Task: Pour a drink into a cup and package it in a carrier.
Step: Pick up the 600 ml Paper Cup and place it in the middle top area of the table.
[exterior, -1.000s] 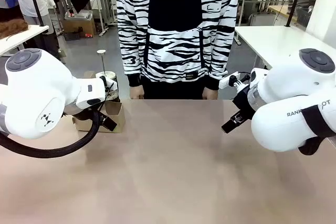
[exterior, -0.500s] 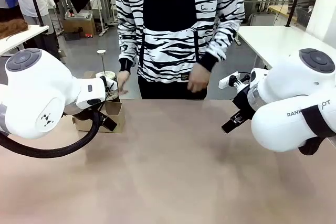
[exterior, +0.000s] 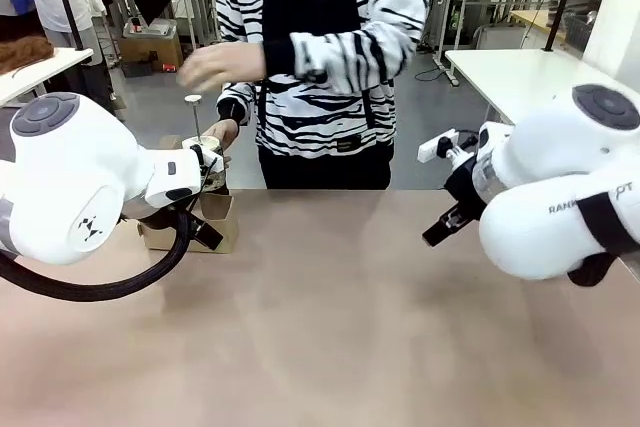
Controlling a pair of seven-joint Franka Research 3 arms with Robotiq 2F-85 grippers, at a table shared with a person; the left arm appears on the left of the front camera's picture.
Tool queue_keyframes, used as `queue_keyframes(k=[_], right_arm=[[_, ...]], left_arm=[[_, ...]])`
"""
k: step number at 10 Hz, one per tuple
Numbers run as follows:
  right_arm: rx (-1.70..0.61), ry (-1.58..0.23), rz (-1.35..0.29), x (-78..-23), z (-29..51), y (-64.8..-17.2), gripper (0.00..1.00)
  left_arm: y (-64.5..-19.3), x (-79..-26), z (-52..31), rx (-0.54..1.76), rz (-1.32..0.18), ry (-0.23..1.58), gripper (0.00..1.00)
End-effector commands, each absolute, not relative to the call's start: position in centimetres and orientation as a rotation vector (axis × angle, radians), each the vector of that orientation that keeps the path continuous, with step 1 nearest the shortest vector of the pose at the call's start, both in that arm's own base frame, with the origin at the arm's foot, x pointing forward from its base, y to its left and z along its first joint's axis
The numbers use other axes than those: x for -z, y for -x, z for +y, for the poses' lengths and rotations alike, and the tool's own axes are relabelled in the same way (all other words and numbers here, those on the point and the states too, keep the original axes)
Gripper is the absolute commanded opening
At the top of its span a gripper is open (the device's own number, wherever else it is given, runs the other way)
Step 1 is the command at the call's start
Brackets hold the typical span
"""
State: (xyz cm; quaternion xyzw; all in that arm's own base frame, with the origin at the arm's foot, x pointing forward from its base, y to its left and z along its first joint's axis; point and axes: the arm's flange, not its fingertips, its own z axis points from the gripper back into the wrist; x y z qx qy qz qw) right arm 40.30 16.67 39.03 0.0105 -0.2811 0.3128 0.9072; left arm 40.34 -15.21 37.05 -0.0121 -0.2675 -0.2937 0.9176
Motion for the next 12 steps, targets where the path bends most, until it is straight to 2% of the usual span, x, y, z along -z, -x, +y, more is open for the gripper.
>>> queue_keyframes(k=[1,3,5,8,10,11,12], right_arm=[[-0.601,-0.014,-0.586,-45.2,15.4,-41.8,1.0],[-0.585,-0.091,-0.585,-50.7,11.7,-43.2,1.0],[-0.658,-0.241,-0.568,-54.1,5.2,-44.0,1.0],[-0.88,-0.416,-0.619,-53.4,-4.6,-45.3,1.0],[-0.901,-0.472,-0.687,-50.8,-7.6,-46.2,1.0],[-0.862,-0.455,-0.731,-49.8,-7.1,-46.5,1.0],[-0.874,-0.414,-0.681,-51.9,-7.4,-43.9,1.0]], left_arm=[[-40.4,-37.1,-15.2,0.604,-0.55,0.025,1.0],[-40.4,-37.1,-15.2,0.604,-0.55,0.025,1.0],[-40.4,-37.1,-15.2,0.604,-0.55,0.025,1.0],[-40.4,-37.1,-15.2,0.604,-0.55,0.025,1.0],[-40.4,-37.1,-15.2,0.604,-0.55,0.025,1.0],[-40.4,-37.1,-15.2,0.604,-0.55,0.025,1.0],[-40.4,-37.1,-15.2,0.604,-0.55,0.025,1.0]])
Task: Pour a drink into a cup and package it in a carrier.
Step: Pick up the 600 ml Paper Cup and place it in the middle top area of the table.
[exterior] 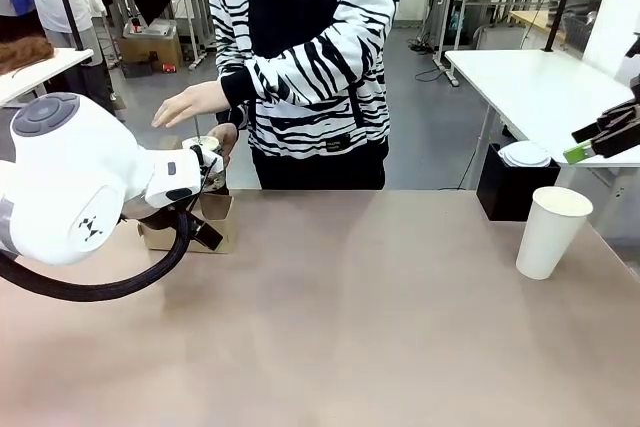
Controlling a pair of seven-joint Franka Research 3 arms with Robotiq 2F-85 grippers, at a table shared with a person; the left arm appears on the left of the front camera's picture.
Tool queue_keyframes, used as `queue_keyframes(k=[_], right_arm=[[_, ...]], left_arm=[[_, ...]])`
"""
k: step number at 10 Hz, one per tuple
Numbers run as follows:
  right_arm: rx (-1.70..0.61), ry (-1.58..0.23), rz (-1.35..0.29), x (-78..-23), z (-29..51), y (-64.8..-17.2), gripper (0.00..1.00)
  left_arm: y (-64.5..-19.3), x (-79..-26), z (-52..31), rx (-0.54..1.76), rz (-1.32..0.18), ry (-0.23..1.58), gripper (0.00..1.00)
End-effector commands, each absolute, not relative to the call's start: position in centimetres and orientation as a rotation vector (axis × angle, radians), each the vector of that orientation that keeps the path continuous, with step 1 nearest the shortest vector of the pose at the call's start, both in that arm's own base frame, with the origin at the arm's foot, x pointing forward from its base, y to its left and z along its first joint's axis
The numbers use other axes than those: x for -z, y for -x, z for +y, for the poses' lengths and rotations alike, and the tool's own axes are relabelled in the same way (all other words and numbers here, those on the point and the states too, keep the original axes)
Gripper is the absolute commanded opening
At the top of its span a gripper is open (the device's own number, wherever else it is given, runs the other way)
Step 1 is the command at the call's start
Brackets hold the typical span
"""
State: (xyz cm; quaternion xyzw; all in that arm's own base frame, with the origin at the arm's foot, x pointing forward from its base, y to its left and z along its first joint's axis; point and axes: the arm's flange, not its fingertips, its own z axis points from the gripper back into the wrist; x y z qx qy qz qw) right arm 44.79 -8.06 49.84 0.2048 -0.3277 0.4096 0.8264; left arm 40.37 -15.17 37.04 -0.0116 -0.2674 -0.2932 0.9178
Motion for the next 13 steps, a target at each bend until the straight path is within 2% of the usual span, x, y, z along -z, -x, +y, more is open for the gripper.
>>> queue_keyframes(k=[1,4,8,11,13], right_arm=[[-0.874,-0.414,-0.681,-51.9,-7.4,-43.9,1.0],[-0.883,-0.406,-0.68,-50.8,-7.5,-44.4,1.0],[-0.956,-0.649,-0.947,-47.1,-18.3,-43.0,1.0],[-0.975,-0.816,-1.15,-41.9,-22.7,-41.6,1.0],[-0.933,-0.881,-1.206,-37.8,-23.6,-41.1,1.0]], left_arm=[[-40.4,-37.1,-15.2,0.604,-0.55,0.025,1.0],[-40.4,-37.1,-15.2,0.604,-0.55,0.025,1.0],[-40.4,-37.1,-15.2,0.604,-0.55,0.025,1.0],[-40.4,-37.1,-15.2,0.604,-0.55,0.025,1.0],[-40.4,-37.1,-15.2,0.604,-0.55,0.025,1.0]])
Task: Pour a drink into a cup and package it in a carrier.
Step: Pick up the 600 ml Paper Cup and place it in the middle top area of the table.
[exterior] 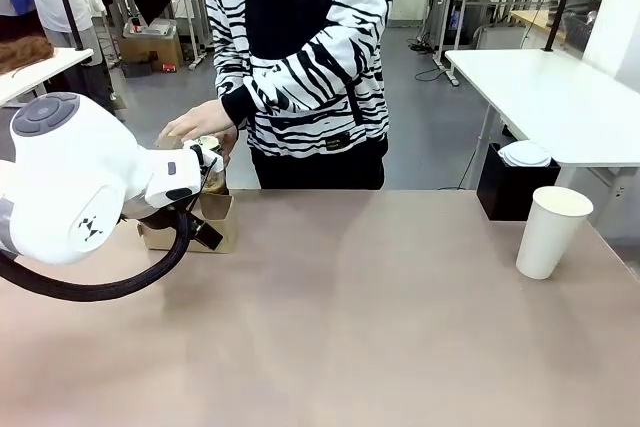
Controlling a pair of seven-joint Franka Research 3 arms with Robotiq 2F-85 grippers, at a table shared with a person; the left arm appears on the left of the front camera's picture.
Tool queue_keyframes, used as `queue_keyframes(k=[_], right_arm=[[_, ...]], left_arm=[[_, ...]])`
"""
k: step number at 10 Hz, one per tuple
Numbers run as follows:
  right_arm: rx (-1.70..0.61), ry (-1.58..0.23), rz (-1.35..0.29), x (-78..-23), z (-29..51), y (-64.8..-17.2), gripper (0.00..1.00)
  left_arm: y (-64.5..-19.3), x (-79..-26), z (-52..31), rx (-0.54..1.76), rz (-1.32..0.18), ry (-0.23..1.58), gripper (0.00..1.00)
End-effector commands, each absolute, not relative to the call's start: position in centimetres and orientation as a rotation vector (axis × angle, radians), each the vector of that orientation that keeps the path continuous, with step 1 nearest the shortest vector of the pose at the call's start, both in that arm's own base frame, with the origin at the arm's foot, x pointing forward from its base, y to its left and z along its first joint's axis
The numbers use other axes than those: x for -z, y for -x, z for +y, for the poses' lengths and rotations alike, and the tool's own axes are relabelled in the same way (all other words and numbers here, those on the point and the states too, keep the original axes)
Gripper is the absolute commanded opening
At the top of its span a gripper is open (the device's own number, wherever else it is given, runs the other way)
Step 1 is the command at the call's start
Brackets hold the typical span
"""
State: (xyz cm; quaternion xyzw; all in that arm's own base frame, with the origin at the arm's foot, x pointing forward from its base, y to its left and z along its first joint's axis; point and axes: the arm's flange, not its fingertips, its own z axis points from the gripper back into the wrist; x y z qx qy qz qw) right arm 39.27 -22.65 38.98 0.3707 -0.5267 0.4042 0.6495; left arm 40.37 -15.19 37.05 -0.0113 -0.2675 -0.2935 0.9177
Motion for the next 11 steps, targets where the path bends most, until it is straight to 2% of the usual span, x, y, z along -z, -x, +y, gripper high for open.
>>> queue_keyframes(k=[1,6,8,9,10,11], right_arm=[[-0.929,-0.901,-1.23,-35.8,-23.8,-40.9,1.0],[-0.876,-0.902,-1.353,-26.8,-21.9,-40.6,1.0],[-0.881,-0.891,-1.337,-26.0,-20.5,-40.5,1.0],[-0.947,-0.935,-1.239,-28.2,-20.9,-40.3,1.0],[-0.867,-0.929,-1.31,-25.9,-21.4,-40.5,1.0],[-0.867,-0.929,-1.31,-25.9,-21.4,-40.5,1.0]], left_arm=[[-40.4,-37.1,-15.2,0.604,-0.55,0.025,1.0],[-40.4,-37.1,-15.2,0.604,-0.55,0.025,1.0],[-40.4,-37.1,-15.2,0.604,-0.55,0.025,1.0],[-40.4,-37.1,-15.2,0.604,-0.55,0.025,1.0],[-40.4,-37.1,-15.2,0.604,-0.55,0.025,1.0],[-40.4,-37.1,-15.2,0.604,-0.55,0.025,1.0]])
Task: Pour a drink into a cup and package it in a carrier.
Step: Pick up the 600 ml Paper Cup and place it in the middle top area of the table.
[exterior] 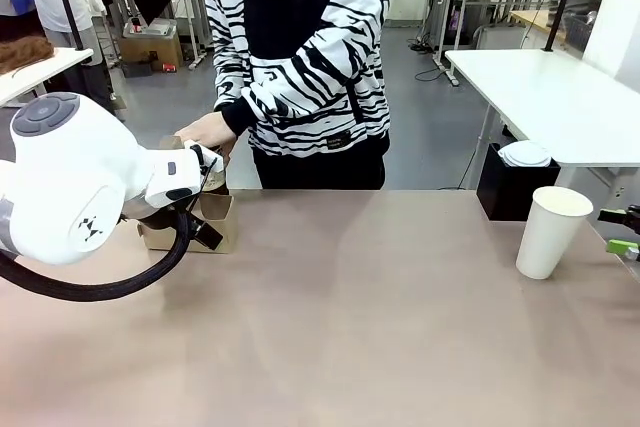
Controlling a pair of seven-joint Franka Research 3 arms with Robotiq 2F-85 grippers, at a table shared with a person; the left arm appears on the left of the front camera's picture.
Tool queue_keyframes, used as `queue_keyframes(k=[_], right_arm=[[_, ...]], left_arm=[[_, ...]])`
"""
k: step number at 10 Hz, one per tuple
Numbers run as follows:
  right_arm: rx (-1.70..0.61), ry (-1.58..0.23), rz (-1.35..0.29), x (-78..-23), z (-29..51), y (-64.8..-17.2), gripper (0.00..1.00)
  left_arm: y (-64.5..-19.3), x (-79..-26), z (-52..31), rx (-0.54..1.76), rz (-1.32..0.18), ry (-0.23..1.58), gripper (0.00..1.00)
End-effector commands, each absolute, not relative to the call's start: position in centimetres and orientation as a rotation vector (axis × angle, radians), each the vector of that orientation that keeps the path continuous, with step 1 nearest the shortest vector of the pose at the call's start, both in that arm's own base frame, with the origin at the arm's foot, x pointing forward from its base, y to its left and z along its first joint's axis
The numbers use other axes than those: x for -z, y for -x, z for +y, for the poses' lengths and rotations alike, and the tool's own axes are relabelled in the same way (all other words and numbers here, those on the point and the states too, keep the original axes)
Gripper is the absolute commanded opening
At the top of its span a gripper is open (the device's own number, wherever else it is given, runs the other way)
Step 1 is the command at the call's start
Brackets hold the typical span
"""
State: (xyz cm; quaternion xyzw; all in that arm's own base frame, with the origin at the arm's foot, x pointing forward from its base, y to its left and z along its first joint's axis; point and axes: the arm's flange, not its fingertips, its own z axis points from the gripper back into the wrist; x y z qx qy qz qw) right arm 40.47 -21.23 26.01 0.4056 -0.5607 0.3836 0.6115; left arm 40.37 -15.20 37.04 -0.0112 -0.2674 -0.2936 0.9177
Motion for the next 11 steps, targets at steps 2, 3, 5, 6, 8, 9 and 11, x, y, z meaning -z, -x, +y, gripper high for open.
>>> queue_keyframes(k=[2,3,5,6,8,9,11], right_arm=[[-0.843,-0.961,-1.304,-26.5,-20.1,-40.6,1.0],[-0.818,-0.962,-1.314,-26.3,-19.2,-40.9,1.0],[-0.775,-0.946,-1.338,-25.9,-18.0,-40.9,1.0],[-0.763,-0.947,-1.341,-25.6,-17.4,-41.0,1.0],[-0.761,-0.943,-1.335,-25.2,-16.5,-41.3,1.0],[-0.761,-0.947,-1.329,-25.1,-16.1,-41.4,1.0],[-0.764,-0.947,-1.323,-24.8,-15.3,-41.8,1.0]], left_arm=[[-40.4,-37.1,-15.2,0.604,-0.55,0.025,1.0],[-40.4,-37.1,-15.2,0.604,-0.55,0.025,1.0],[-40.4,-37.1,-15.2,0.604,-0.55,0.025,1.0],[-40.4,-37.1,-15.2,0.604,-0.55,0.025,1.0],[-40.4,-37.1,-15.2,0.604,-0.55,0.025,1.0],[-40.4,-37.1,-15.2,0.604,-0.55,0.025,1.0],[-40.4,-37.1,-15.2,0.604,-0.55,0.025,1.0]])
